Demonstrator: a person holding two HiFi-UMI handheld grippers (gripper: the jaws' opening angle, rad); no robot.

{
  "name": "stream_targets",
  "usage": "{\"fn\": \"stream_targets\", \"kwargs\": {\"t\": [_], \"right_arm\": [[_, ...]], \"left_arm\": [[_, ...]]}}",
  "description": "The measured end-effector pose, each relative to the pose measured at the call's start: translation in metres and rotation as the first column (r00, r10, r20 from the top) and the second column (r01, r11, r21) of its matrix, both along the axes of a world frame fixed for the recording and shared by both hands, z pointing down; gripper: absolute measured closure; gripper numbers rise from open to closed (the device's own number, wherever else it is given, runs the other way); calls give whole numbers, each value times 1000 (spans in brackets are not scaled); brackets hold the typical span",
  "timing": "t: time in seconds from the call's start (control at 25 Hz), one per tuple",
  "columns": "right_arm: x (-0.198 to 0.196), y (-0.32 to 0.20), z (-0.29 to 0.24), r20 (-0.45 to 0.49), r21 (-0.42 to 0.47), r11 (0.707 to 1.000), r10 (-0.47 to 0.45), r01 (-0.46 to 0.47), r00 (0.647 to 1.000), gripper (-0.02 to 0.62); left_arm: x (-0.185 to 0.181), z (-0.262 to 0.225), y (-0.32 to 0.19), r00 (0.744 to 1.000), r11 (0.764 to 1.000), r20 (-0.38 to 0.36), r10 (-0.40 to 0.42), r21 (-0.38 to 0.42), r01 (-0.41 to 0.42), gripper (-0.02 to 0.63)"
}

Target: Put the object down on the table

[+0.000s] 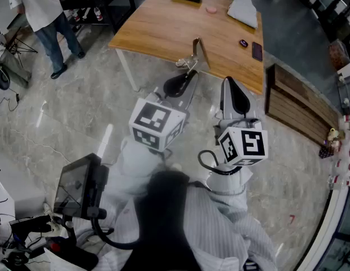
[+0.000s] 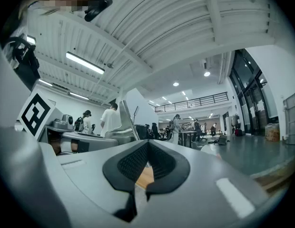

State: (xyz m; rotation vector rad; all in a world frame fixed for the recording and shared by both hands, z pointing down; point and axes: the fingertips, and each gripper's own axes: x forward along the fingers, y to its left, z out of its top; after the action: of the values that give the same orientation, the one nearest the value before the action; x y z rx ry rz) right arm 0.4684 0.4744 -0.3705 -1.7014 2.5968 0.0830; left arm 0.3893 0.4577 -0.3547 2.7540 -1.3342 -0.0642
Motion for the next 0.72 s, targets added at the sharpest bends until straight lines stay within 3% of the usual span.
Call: {"fn": "stream_targets", "kwargs": {"t": [0.72], "right_arm": [[7, 9, 7, 4, 0, 1000, -2, 2, 1000, 581]], "left_arm": [[5, 9, 6, 1000, 1000, 0, -20, -11, 20, 604]]}}
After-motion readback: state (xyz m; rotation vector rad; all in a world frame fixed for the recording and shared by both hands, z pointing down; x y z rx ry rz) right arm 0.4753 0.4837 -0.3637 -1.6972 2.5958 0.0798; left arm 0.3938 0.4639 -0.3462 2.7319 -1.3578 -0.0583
